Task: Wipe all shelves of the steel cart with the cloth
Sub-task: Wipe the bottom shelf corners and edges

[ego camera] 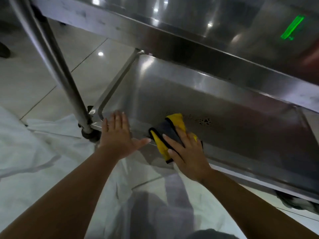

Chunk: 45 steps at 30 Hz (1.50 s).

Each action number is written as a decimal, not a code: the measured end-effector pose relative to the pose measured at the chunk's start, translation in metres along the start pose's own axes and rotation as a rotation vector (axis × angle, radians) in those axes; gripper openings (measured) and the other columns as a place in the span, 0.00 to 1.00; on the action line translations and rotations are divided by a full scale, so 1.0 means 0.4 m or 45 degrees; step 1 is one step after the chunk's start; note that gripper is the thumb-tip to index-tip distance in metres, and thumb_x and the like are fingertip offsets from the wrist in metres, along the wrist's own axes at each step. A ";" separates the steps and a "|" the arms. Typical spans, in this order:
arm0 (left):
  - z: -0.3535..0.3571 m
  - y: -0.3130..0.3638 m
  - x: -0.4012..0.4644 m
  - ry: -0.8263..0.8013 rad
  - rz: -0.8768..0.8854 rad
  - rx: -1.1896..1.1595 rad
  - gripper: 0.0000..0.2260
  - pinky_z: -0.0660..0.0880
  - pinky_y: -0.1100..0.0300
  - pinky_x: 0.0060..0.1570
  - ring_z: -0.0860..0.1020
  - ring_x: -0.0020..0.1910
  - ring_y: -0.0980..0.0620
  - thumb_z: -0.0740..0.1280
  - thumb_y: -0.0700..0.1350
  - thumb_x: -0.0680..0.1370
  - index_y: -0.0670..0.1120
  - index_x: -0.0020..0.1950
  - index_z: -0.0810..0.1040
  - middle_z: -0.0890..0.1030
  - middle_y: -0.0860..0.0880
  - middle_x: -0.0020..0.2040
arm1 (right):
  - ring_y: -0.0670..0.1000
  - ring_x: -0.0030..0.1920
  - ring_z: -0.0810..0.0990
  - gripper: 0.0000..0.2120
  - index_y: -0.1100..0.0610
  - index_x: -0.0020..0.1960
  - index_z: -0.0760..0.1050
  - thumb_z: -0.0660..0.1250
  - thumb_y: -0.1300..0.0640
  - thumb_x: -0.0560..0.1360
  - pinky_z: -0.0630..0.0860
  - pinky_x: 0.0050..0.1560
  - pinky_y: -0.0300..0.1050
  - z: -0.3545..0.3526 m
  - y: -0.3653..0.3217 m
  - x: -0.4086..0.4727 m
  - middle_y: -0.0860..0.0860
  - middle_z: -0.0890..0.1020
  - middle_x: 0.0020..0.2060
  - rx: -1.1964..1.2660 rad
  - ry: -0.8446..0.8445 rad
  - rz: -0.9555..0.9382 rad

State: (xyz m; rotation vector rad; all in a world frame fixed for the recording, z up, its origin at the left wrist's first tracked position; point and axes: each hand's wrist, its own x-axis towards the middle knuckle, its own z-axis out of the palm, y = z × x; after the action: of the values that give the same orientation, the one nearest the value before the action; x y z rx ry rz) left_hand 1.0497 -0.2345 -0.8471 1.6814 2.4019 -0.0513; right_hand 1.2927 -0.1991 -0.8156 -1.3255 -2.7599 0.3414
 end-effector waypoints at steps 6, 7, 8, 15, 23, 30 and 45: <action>-0.026 -0.082 0.011 0.011 0.179 0.005 0.52 0.42 0.51 0.74 0.42 0.78 0.48 0.27 0.77 0.63 0.45 0.78 0.40 0.43 0.45 0.79 | 0.51 0.77 0.41 0.21 0.32 0.74 0.49 0.45 0.41 0.81 0.40 0.74 0.63 0.008 -0.060 0.150 0.41 0.42 0.78 0.056 -0.199 -0.082; -0.029 -0.094 0.008 0.037 0.194 0.008 0.50 0.40 0.52 0.74 0.42 0.78 0.48 0.27 0.76 0.64 0.45 0.78 0.40 0.43 0.45 0.79 | 0.51 0.78 0.41 0.22 0.32 0.74 0.48 0.44 0.40 0.81 0.41 0.74 0.63 0.005 -0.039 0.135 0.41 0.41 0.77 0.022 -0.197 -0.069; -0.030 -0.100 0.004 0.062 0.190 0.009 0.48 0.38 0.51 0.73 0.41 0.78 0.47 0.29 0.75 0.66 0.46 0.78 0.39 0.42 0.44 0.79 | 0.50 0.78 0.41 0.22 0.31 0.74 0.47 0.43 0.39 0.80 0.42 0.74 0.63 0.001 -0.017 0.112 0.40 0.41 0.77 -0.005 -0.179 -0.035; -0.033 -0.083 -0.002 0.019 0.148 0.019 0.50 0.40 0.45 0.75 0.38 0.77 0.42 0.29 0.75 0.65 0.41 0.76 0.34 0.39 0.39 0.78 | 0.51 0.77 0.38 0.20 0.27 0.69 0.41 0.40 0.35 0.78 0.41 0.73 0.64 -0.007 0.020 0.041 0.41 0.38 0.76 0.051 -0.176 0.190; -0.033 -0.080 -0.001 -0.008 0.120 0.018 0.56 0.33 0.48 0.72 0.36 0.76 0.43 0.38 0.79 0.62 0.39 0.75 0.33 0.37 0.39 0.77 | 0.54 0.77 0.35 0.21 0.28 0.72 0.44 0.44 0.37 0.80 0.35 0.71 0.66 0.050 -0.207 0.382 0.42 0.37 0.77 0.057 -0.225 0.125; -0.082 -0.063 -0.004 -0.150 0.052 0.005 0.48 0.40 0.48 0.75 0.38 0.77 0.42 0.38 0.74 0.71 0.38 0.76 0.37 0.39 0.38 0.78 | 0.56 0.77 0.44 0.22 0.29 0.73 0.44 0.44 0.37 0.80 0.46 0.72 0.68 0.048 -0.121 0.402 0.43 0.41 0.78 -0.028 -0.136 0.334; -0.073 -0.055 0.036 -0.117 -0.015 -0.098 0.58 0.34 0.48 0.72 0.34 0.76 0.40 0.48 0.80 0.65 0.36 0.75 0.34 0.35 0.35 0.76 | 0.58 0.77 0.46 0.23 0.34 0.75 0.48 0.49 0.43 0.82 0.53 0.73 0.62 0.006 -0.068 0.255 0.48 0.41 0.78 -0.202 -0.147 0.139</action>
State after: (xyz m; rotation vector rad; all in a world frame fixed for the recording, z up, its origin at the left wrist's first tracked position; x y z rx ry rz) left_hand 1.0201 -0.2247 -0.8232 1.5962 2.3163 -0.0371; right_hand 1.2075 -0.1366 -0.8158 -1.5448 -2.8677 0.2150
